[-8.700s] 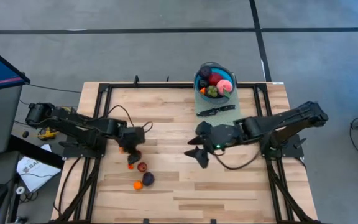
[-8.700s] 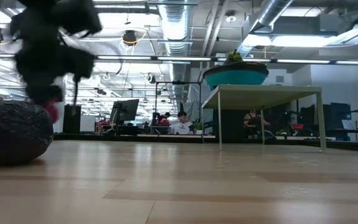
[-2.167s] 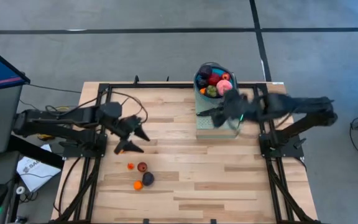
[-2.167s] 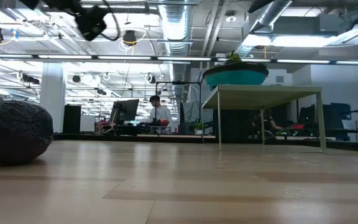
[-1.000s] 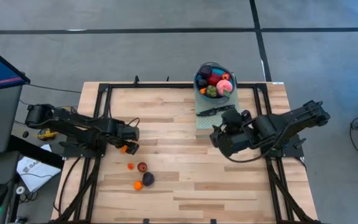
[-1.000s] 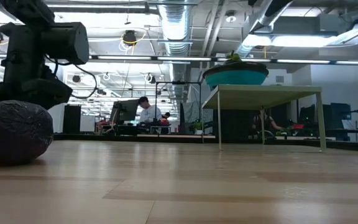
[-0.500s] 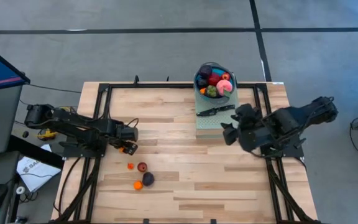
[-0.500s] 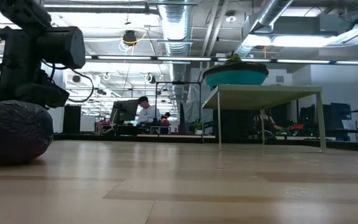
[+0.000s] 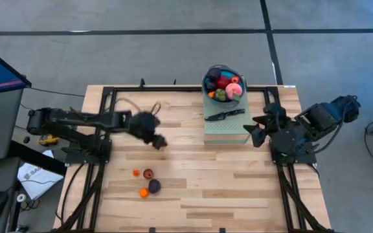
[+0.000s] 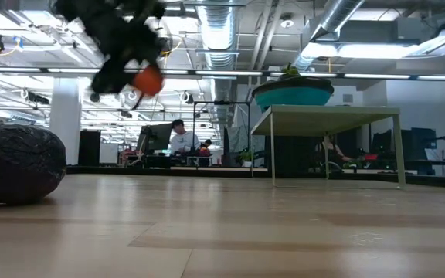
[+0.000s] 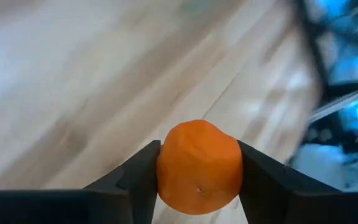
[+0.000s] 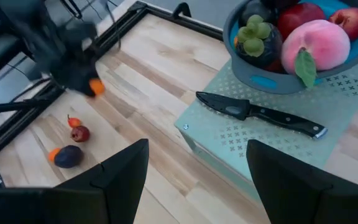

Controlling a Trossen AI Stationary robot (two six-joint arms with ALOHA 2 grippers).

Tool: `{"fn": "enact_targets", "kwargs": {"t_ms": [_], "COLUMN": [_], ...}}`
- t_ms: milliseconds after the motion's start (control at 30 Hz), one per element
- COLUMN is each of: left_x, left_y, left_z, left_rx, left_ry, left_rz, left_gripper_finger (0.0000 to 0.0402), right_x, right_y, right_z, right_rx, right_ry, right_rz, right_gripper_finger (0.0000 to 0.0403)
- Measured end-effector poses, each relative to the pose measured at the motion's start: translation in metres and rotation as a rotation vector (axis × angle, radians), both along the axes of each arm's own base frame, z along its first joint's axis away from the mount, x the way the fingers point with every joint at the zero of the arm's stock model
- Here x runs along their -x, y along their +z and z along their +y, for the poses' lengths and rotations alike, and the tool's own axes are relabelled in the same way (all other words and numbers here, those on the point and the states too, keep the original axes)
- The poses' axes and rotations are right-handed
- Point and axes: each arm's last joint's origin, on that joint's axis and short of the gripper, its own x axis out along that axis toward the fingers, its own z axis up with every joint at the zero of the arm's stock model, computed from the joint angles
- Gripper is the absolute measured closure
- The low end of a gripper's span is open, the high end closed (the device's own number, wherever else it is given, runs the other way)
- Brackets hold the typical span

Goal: Pick & Place Fruit
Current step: Put the top tangerine into the blue strainer bowl on the shelf

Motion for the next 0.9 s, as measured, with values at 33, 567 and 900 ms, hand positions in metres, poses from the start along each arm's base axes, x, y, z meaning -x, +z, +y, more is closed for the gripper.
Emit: {"fn": "enact_targets", "kwargs": {"t_ms": [33,567,900], "left_x": [-0.007,-0.125,-0.156], "left_y": [0.012,0.088,0.073], "left_z": [0.006,0.105,0.129], "left_rx": [-0.021,-0.36,-0.514], "left_ry": [0.003,0.021,0.059], "left_rz": [-0.039,-0.319,-0.504], "left_gripper_finger": [0.0228,0.0224,0.022], "right_x": [-0.001,-0.018,-0.034], "right_y": [-0.001,-0.013,-0.022], "right_z": [0.0,0.013,0.022], "right_rx": [0.004,0.018,-0.001], "right_ry": [0.0,-0.022,-0.071], "right_rz": [0.007,0.065,0.064], "right_gripper_finger": [0.0138,0.0138,0.0138]}}
